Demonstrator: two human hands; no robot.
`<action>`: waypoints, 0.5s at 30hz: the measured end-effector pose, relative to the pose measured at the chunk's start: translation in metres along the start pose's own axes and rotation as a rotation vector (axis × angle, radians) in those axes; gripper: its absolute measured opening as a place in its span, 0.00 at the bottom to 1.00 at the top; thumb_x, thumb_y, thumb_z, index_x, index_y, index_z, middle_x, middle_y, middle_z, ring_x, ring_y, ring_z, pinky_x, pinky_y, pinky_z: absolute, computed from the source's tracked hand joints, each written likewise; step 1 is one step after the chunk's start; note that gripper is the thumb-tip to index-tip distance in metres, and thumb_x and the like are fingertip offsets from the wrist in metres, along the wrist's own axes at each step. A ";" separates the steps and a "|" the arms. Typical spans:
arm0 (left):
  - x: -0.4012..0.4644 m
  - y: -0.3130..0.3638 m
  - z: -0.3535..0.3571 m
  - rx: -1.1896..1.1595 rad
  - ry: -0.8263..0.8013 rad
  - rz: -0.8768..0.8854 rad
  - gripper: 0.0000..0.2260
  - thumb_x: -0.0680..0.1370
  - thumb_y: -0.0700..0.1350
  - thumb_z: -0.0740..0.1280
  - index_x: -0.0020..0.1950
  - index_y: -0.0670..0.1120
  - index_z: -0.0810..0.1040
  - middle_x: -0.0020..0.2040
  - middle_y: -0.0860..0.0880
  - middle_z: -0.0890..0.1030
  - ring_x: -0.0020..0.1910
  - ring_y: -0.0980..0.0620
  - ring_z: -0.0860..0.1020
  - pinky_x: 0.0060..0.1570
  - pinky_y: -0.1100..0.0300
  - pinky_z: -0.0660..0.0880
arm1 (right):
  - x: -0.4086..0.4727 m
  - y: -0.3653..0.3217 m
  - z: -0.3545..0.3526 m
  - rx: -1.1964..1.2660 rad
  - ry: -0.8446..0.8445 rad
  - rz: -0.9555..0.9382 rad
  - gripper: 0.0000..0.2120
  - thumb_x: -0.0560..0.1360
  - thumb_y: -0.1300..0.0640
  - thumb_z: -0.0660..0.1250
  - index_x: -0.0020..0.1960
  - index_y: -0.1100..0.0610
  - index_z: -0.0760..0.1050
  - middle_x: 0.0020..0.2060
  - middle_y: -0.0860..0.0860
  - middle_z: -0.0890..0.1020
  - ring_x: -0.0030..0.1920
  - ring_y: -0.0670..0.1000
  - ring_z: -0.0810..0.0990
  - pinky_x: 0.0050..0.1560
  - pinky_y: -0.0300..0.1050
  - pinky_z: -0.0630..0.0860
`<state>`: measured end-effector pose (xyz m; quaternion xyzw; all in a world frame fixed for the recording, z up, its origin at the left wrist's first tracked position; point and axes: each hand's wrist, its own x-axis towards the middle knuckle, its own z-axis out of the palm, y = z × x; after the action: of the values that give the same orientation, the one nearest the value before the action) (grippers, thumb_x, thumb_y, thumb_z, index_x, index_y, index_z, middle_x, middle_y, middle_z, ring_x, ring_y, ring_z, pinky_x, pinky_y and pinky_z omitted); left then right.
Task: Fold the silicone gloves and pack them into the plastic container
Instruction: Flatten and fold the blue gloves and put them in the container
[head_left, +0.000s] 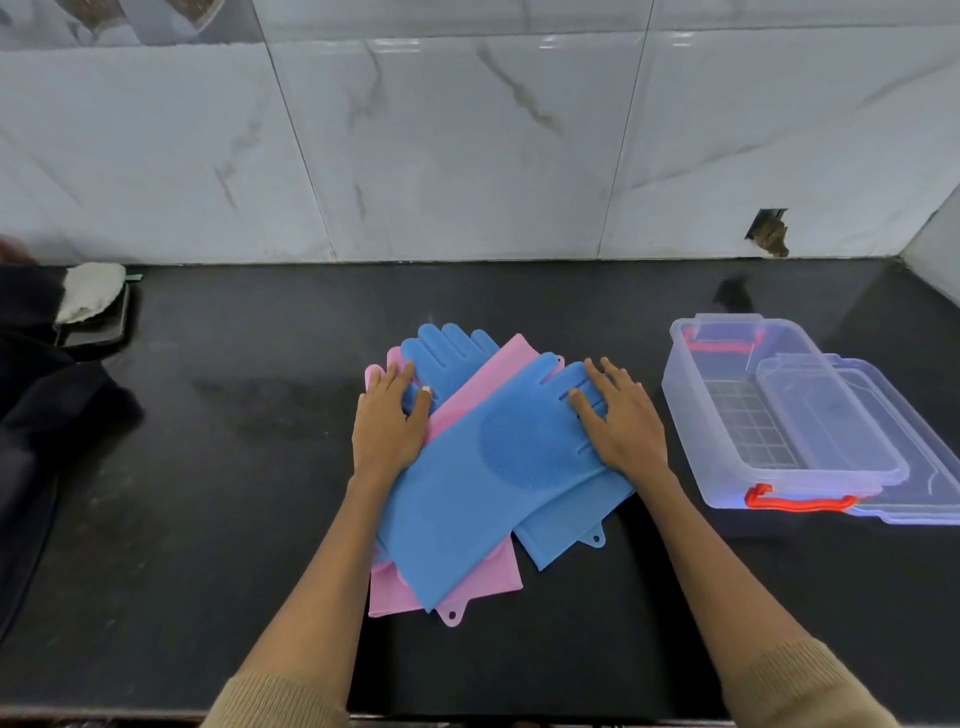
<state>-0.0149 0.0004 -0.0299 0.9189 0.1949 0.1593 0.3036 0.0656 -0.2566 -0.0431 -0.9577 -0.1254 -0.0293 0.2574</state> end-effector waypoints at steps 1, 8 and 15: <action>0.000 0.000 0.000 -0.019 0.012 0.000 0.21 0.80 0.54 0.58 0.72 0.48 0.67 0.74 0.49 0.67 0.72 0.46 0.67 0.70 0.45 0.65 | 0.000 0.000 0.000 0.014 0.018 0.006 0.30 0.77 0.36 0.48 0.75 0.47 0.57 0.76 0.49 0.59 0.76 0.55 0.57 0.75 0.53 0.51; 0.000 -0.001 0.002 -0.009 0.029 -0.028 0.22 0.80 0.54 0.58 0.72 0.48 0.66 0.76 0.48 0.63 0.74 0.45 0.63 0.72 0.48 0.61 | -0.006 0.001 0.002 0.012 0.151 0.206 0.31 0.78 0.38 0.50 0.73 0.57 0.61 0.74 0.54 0.64 0.75 0.57 0.58 0.75 0.55 0.54; -0.008 0.003 -0.005 0.109 0.215 -0.304 0.24 0.78 0.54 0.61 0.68 0.41 0.68 0.69 0.41 0.69 0.66 0.42 0.69 0.65 0.47 0.65 | -0.015 -0.002 -0.005 0.152 0.069 0.105 0.33 0.74 0.32 0.51 0.71 0.51 0.62 0.71 0.51 0.69 0.74 0.54 0.61 0.75 0.54 0.43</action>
<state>-0.0233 -0.0028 -0.0253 0.8717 0.3711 0.1980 0.2515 0.0508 -0.2608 -0.0393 -0.9391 -0.0679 -0.0391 0.3346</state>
